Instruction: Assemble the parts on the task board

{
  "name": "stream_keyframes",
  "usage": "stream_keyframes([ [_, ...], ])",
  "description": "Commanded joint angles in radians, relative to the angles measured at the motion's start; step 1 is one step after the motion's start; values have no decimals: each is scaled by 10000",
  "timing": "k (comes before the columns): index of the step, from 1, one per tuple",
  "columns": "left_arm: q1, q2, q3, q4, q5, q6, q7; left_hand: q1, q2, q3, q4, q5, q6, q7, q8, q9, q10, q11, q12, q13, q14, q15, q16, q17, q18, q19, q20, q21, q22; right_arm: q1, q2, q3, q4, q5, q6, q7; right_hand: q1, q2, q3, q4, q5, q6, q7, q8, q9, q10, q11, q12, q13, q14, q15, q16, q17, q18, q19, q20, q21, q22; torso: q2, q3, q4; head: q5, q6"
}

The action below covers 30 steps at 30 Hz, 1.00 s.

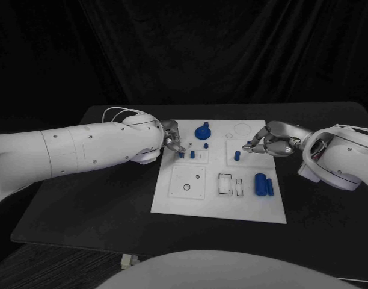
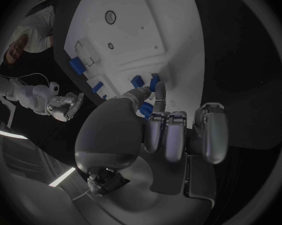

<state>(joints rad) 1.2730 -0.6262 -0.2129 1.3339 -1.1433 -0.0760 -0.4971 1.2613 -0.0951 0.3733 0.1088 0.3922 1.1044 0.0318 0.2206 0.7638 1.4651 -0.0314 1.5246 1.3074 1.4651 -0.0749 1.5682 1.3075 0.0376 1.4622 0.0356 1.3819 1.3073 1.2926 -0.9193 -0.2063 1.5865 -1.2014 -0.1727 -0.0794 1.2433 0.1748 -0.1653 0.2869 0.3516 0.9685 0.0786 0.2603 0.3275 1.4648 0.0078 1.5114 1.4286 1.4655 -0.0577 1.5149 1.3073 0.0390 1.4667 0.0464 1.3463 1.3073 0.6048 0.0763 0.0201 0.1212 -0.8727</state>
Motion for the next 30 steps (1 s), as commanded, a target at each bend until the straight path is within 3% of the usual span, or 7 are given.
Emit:
stream_keyframes([
  [1, -20, 57, 8, 0, 10, -51, 184, -23, 90, 166, -82, 31, 0, -39, -39, 9, 722, -82, -49, 2270, 1057, -85, 26, 2633, 90, -18, -50, -57, 2011, -21, -14, 7, 25, -10, -99, -134, 3, 69, -70, 8, 25, 77, -16, 12, -11, 366, -83, -31, 47, 736, -49, -42, 1399, 167, -52, 23, -54, 1892, 4, 0, -4, -2, 1],
  [30, -48, 73, 8, -25, 10, 202, 29, -30, 108, 236, -104, 58, -18, -29, -52, 28, 703, -76, -81, 2248, 1057, -83, 26, 2633, 101, -42, -50, -105, 1997, -23, -31, 7, 31, -10, -80, -154, 3, 69, -70, 8, 25, 77, -16, 12, -11, 366, -83, -31, 47, 736, -49, -42, 1399, 167, -52, 23, -54, 1892, 2, 6, 2, 11, 1],
])
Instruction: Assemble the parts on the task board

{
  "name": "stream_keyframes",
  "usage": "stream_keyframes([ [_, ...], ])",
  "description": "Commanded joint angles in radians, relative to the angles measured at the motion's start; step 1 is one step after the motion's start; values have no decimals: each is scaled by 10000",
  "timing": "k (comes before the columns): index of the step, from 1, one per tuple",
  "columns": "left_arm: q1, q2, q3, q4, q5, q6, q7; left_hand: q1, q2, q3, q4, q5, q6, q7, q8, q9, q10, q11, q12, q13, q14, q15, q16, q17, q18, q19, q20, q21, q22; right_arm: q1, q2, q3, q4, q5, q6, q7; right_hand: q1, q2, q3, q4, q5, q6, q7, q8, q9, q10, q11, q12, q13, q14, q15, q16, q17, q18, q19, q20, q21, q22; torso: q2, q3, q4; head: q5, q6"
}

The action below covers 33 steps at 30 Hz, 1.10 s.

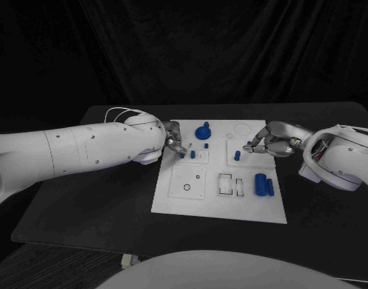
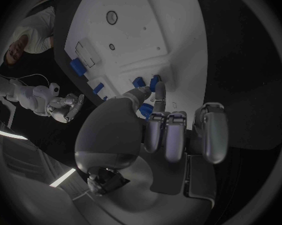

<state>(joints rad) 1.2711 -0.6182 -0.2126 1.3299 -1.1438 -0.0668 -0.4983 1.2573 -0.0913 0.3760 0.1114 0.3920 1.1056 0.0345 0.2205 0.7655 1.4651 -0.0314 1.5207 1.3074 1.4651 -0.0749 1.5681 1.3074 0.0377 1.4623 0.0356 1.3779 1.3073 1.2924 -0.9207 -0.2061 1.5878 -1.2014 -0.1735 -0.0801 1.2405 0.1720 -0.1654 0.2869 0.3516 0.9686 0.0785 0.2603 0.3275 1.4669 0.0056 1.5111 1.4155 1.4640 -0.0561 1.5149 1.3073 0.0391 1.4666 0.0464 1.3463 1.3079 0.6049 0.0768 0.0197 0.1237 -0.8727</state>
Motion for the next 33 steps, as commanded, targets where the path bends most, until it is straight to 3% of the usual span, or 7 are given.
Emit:
stream_keyframes([
  [1, -30, -17, 5, 17, 15, 115, 33, 10, 69, 209, -130, 59, -30, -56, -51, 11, 703, -76, -43, 2248, 1057, -83, 27, 2634, 100, -42, -50, -65, 1997, -21, -20, 5, 19, -10, -70, -148, 32, 98, -70, 8, 25, 76, -16, 12, -11, 344, -61, -29, 179, 751, -65, -42, 1399, 167, -52, 24, -54, 1886, 2, 1, 7, -12, 1],
  [15, -40, 10, 5, -34, 15, 136, 29, 39, 74, 279, -182, 72, -42, -50, -57, 31, 699, -73, -51, 2242, 1057, -81, 27, 2634, 103, -50, -49, -84, 1992, -26, -1, 4, 5, -10, -51, -135, 47, 94, -97, 9, 32, 76, -15, 6, -14, 344, -61, -28, 181, 748, -66, -47, 1390, 169, -56, 23, -67, 1884, 1, 1, 1, 6, 1],
  [33, -94, 163, 5, -141, 15, 616, -37, 69, 40, 347, -265, 53, -54, -40, -59, 64, 693, -66, -63, 2234, 1057, -76, 27, 2634, 108, -61, -46, -110, 1986, -29, -16, 4, 21, -10, -57, -125, 47, 94, -97, 9, 32, 76, -15, 6, -14, 344, -61, -28, 181, 748, -66, -47, 1390, 169, -56, 23, -67, 1884, 3, 5, -1, 4, 1],
])
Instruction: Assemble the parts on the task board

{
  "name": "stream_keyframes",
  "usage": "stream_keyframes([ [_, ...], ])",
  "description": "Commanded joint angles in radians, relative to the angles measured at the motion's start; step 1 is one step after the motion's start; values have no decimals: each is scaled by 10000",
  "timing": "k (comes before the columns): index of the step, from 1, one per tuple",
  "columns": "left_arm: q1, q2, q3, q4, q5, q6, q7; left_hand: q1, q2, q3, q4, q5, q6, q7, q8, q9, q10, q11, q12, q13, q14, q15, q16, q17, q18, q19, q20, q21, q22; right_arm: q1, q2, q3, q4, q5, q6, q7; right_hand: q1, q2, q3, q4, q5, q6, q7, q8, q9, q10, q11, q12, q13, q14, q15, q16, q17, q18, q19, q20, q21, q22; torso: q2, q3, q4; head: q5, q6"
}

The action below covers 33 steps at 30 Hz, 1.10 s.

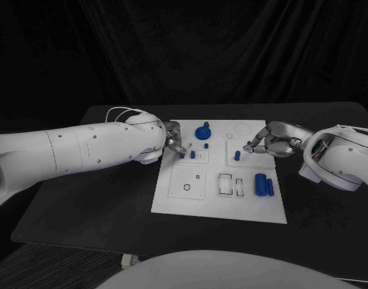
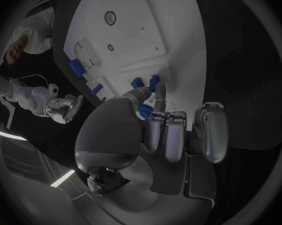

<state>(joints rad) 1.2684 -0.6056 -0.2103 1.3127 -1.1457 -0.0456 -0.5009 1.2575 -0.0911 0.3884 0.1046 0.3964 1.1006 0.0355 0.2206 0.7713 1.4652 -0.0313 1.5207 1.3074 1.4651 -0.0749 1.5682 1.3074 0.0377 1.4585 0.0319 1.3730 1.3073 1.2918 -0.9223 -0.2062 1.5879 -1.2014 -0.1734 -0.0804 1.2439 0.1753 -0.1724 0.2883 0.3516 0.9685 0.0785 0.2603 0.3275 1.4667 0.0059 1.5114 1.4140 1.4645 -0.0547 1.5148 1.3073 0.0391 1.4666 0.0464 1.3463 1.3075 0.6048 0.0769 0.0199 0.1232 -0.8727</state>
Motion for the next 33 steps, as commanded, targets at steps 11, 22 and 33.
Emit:
stream_keyframes([
  [11, -97, 57, -18, -11, 34, 648, -31, 86, -20, 270, -289, -49, -15, -46, -61, 43, 653, -61, -126, 2190, 1057, -71, 26, 2634, 120, -53, -5, -119, 1969, -25, -3, 5, 20, -11, -59, -119, 13, 60, -27, -4, 32, 76, -15, 6, -14, 347, -64, -31, 195, 742, -80, -47, 1390, 169, -56, 23, -67, 1887, 3, 0, 7, -1, 1],
  [22, -113, 101, -18, -30, 7, 401, 48, 136, -33, 346, -385, -53, -21, -37, -59, 79, 628, -60, -168, 2160, 1057, -71, 26, 2634, 131, -78, -4, -173, 1954, -33, -11, 5, 26, -11, -61, -111, 13, 60, -27, -4, 32, 76, -15, 6, -14, 347, -64, -31, 195, 742, -80, -47, 1390, 169, -56, 23, -67, 1887, 6, -1, 5, -8, 1],
  [33, -117, -116, -18, 251, -427, -301, 186, 132, -65, 362, -421, -54, -27, -30, -58, 99, 631, -54, -167, 2160, 1057, -72, 26, 2634, 133, -79, -4, -181, 1951, -68, -36, 5, 21, -11, -63, -105, 13, 60, -27, -4, 32, 76, -15, 6, -14, 347, -64, -31, 195, 742, -80, -47, 1390, 169, -56, 23, -67, 1887, 3, -1, -3, -6, 1],
])
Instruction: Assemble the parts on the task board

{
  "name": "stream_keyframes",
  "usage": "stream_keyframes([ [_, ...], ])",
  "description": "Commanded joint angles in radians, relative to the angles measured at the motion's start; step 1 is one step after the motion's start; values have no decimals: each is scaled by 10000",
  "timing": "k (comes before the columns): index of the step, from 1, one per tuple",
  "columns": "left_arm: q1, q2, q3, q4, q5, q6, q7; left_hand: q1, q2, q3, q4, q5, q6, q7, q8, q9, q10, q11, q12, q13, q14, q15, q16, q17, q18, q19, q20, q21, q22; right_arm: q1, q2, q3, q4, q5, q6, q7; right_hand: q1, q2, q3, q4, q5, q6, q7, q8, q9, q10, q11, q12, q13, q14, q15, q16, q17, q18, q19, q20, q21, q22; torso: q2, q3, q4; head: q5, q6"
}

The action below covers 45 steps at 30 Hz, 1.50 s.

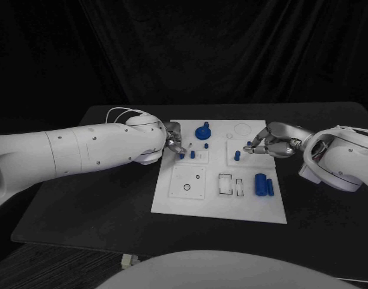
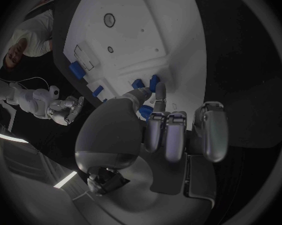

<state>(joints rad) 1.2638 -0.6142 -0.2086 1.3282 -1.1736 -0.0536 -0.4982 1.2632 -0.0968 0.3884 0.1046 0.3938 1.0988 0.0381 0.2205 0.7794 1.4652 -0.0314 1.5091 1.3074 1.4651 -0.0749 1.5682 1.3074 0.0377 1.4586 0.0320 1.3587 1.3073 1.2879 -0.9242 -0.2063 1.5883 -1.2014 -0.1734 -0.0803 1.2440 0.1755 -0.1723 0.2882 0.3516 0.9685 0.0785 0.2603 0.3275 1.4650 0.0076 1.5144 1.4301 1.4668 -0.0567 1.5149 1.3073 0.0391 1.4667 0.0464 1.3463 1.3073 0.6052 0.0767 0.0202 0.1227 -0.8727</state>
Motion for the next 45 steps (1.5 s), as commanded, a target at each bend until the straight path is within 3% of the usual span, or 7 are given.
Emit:
stream_keyframes([
  [1, -72, -54, -34, 126, -158, -274, 165, 74, -8, 362, -420, -28, -9, -56, -57, 17, 631, -54, -52, 2160, 1057, -72, 26, 2634, 133, -80, -5, -38, 1951, -31, -17, 5, 15, -11, -63, -105, 11, 59, -28, -4, 32, 76, -14, 6, -14, 364, -81, -61, 35, 719, -60, -47, 1390, 168, -56, 23, -67, 1890, 1, 1, -8, 7, 1],
  [29, -71, -578, -33, 759, -419, -1394, 262, -5, -80, 407, -442, 15, -23, -63, -74, 52, 610, -63, -105, 2119, 1057, -84, 26, 2634, 140, -75, -12, -72, 1939, -58, -6, 5, -41, -11, -30, -107, 11, 59, -28, -4, 32, 76, -14, 6, -14, 364, -81, -61, 35, 719, -60, -47, 1390, 168, -56, 23, -67, 1890, -12, -2, -2, 46, 1],
  [45, -74, -719, -34, 879, -428, -2239, 575, -55, -112, 440, -435, 4, -43, -65, -105, 57, 598, -67, -138, 2094, 1057, -93, 26, 2634, 147, -75, -19, -104, 1928, -68, -29, 5, -23, -11, -68, -110, 17, 72, -61, -1, 33, 76, -13, -3, -18, 358, -80, -66, 22, 718, -60, -50, 1384, 171, -61, 23, -85, 1886, -9, 2, -3, 56, 1],
])
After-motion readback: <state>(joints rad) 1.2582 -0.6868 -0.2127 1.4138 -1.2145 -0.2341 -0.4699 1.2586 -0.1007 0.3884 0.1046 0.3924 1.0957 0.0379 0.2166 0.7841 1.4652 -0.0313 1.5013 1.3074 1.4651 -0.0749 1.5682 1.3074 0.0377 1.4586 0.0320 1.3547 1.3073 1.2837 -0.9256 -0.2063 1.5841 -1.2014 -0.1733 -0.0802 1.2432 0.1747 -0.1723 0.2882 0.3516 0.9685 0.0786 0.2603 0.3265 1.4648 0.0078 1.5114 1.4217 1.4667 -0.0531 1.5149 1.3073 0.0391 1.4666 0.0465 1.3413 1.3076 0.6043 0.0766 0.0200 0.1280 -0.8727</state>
